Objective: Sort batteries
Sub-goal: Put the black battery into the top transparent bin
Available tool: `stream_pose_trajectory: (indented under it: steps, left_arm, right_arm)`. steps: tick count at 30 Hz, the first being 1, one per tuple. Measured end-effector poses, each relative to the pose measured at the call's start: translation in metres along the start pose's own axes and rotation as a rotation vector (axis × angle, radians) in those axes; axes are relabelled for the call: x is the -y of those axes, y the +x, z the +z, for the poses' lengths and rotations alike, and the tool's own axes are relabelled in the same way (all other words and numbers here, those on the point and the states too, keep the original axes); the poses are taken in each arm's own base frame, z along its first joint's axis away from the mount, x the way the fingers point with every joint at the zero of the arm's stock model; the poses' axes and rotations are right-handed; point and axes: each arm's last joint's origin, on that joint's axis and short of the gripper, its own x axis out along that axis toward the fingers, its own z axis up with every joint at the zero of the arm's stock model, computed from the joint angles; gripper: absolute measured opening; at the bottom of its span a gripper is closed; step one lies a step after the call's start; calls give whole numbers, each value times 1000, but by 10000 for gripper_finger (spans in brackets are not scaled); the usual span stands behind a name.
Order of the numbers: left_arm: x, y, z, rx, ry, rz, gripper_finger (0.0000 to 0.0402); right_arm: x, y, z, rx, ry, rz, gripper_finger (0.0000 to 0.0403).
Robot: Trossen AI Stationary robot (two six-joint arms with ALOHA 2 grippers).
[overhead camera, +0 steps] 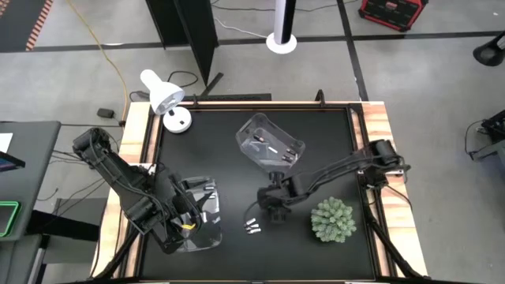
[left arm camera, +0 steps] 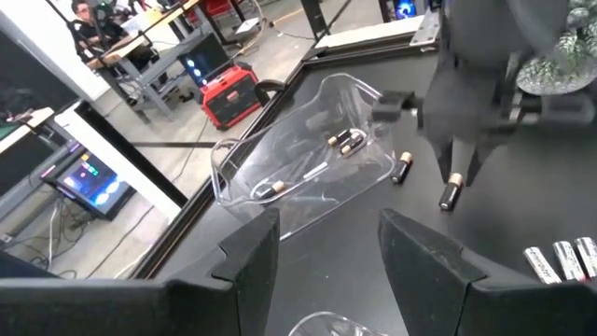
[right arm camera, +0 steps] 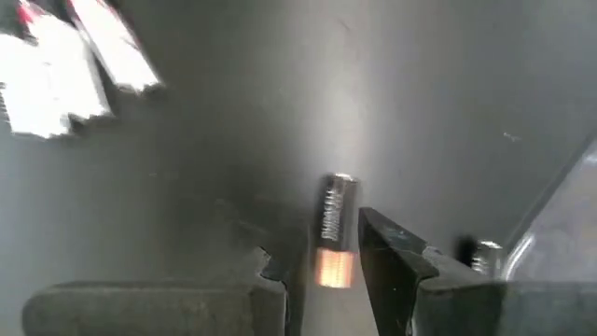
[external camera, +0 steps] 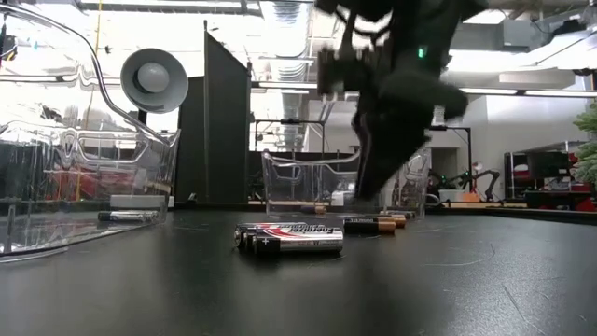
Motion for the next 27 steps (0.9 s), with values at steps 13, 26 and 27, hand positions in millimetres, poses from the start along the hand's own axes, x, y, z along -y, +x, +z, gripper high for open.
stream_pose_trajectory:
  steps: [13,26,27]
  left_arm:
    - [0,0,0,-1,0,1,177]
    - [0,0,0,-1,1,1,177]
    - [0,0,0,-1,1,1,177]
  right_arm:
    - [8,29,-7,-101,47,-32,113]
    - [-1,25,-7,-85,22,-20,8]
    - [-2,25,-7,-82,18,-18,7]
